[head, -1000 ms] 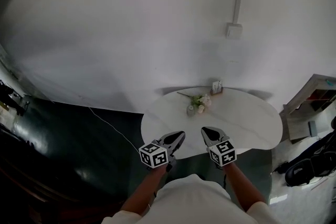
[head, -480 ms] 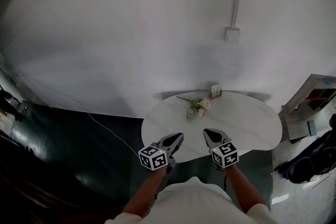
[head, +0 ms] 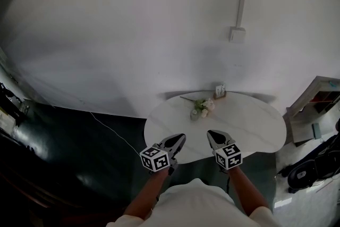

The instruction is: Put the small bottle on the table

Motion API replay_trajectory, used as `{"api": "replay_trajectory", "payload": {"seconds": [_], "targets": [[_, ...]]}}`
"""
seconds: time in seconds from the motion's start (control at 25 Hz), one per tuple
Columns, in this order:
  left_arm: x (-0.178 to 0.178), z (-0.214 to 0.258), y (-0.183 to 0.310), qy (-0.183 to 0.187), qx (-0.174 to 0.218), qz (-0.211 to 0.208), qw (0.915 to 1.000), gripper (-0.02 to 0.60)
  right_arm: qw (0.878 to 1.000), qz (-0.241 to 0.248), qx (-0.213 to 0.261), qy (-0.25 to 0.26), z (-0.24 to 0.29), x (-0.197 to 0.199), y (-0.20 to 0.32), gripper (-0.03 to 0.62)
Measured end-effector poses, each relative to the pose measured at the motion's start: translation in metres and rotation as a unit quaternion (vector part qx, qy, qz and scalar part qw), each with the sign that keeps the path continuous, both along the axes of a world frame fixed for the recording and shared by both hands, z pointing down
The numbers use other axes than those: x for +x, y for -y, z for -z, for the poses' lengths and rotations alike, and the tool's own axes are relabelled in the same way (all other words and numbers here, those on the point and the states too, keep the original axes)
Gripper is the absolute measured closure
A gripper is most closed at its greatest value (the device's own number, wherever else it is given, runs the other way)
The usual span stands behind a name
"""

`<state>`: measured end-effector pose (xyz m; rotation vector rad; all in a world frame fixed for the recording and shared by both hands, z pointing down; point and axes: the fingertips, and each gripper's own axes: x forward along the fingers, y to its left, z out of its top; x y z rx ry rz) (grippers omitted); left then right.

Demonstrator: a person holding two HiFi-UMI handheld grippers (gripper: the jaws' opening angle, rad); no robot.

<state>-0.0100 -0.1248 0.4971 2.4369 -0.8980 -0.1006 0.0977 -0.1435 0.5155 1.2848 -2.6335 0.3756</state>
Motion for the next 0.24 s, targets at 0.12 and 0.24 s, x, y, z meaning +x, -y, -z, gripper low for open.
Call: {"api": "replay_trajectory", "payload": {"seconds": [0.12, 0.24], "targets": [[0.002, -0.0021, -0.0009, 0.0, -0.001, 0.002, 1.0, 0.575, 1.0, 0.0, -0.002, 0.001, -0.0016, 0.0026, -0.0005, 0.583], [0.0025, -0.0027, -0.0006, 0.0, -0.002, 0.003, 1.0, 0.575, 1.0, -0.001, -0.001, 0.002, -0.0005, 0.0037, 0.0008, 0.583]]}}
